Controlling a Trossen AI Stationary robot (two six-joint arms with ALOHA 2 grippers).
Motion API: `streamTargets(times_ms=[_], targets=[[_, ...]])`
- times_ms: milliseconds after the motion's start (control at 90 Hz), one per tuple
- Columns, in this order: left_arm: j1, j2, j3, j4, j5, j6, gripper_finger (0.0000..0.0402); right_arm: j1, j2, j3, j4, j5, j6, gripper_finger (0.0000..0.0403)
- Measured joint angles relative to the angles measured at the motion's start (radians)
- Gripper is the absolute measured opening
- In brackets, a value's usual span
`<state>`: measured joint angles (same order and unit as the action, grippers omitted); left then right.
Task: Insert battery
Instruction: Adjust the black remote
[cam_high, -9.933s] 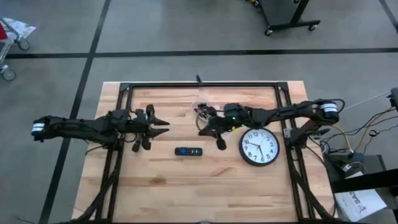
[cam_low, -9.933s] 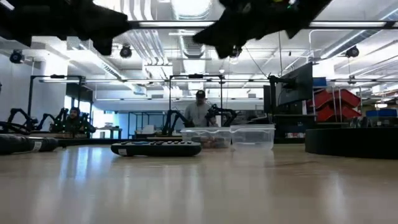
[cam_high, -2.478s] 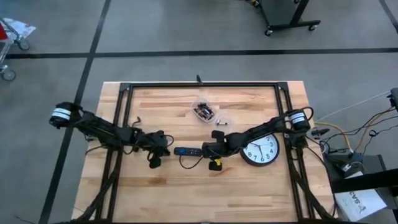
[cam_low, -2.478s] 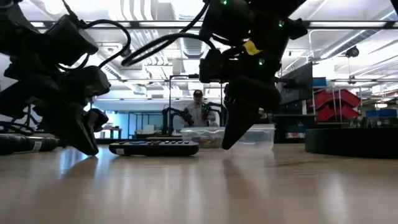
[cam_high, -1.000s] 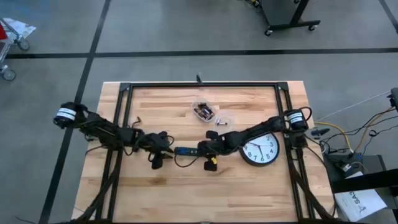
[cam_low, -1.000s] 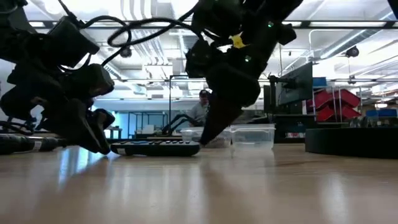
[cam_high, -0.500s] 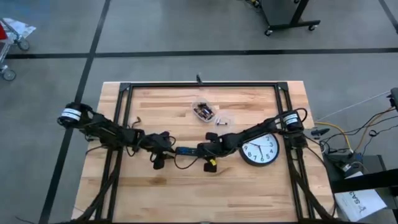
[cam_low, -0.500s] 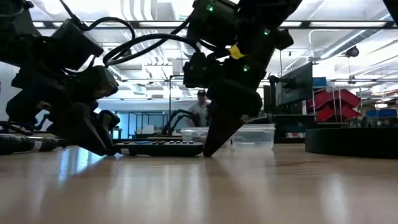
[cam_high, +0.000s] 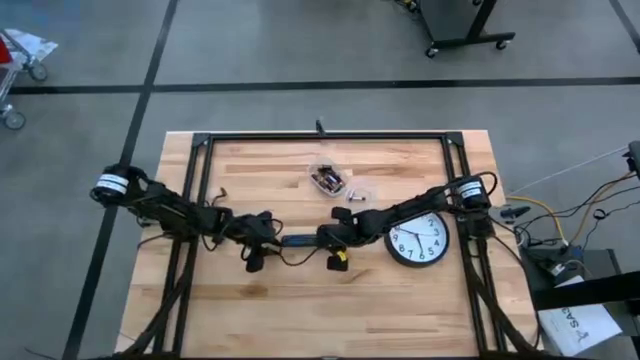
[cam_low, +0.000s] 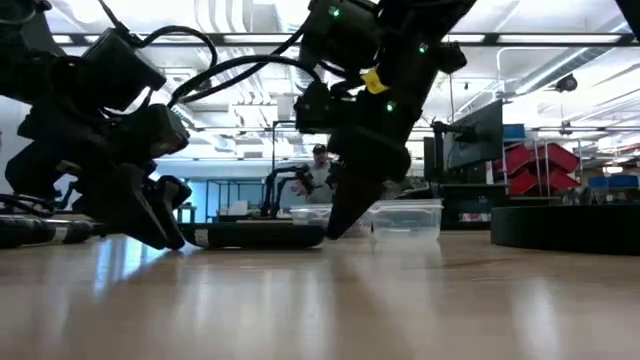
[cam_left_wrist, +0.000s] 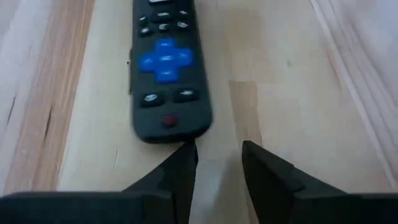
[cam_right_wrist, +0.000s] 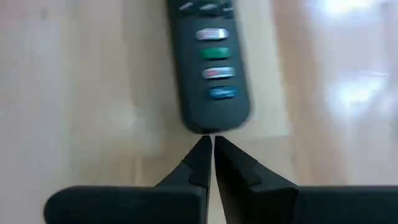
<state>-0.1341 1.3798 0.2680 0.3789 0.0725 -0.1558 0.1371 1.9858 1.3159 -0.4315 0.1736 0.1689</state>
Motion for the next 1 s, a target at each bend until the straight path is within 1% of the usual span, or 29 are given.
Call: streamTargets(times_ms=[200,367,533,711,811,1000], targets=[[0.0,-0.027,0.0,-0.05,0.0,-0.008,0.0126,-0.002,-0.015,0.0,-0.086,-0.009,-0.007,0.0002],[0.0,-0.012,0.0,-0.041,-0.005,-0.01,0.012,-0.002,0.013,-0.008,-0.086,-0.008,-0.04,0.0002],[0.0,0.009,-0.001,-0.015,-0.009,-0.02,0.0115,-0.007,0.026,-0.007,-0.058,0.022,-0.117,0.0002],[0.0,0.028,-0.002,0.027,-0.012,-0.029,0.0116,-0.014,0.027,-0.008,0.015,0.028,-0.138,0.0002],[-0.001,0.036,-0.004,0.047,-0.029,-0.028,0.0118,-0.015,0.044,-0.006,0.066,0.013,-0.168,0.0002],[0.0,0.032,-0.003,0.047,-0.032,-0.029,0.0115,-0.014,0.056,0.009,0.065,0.01,-0.161,0.0002]])
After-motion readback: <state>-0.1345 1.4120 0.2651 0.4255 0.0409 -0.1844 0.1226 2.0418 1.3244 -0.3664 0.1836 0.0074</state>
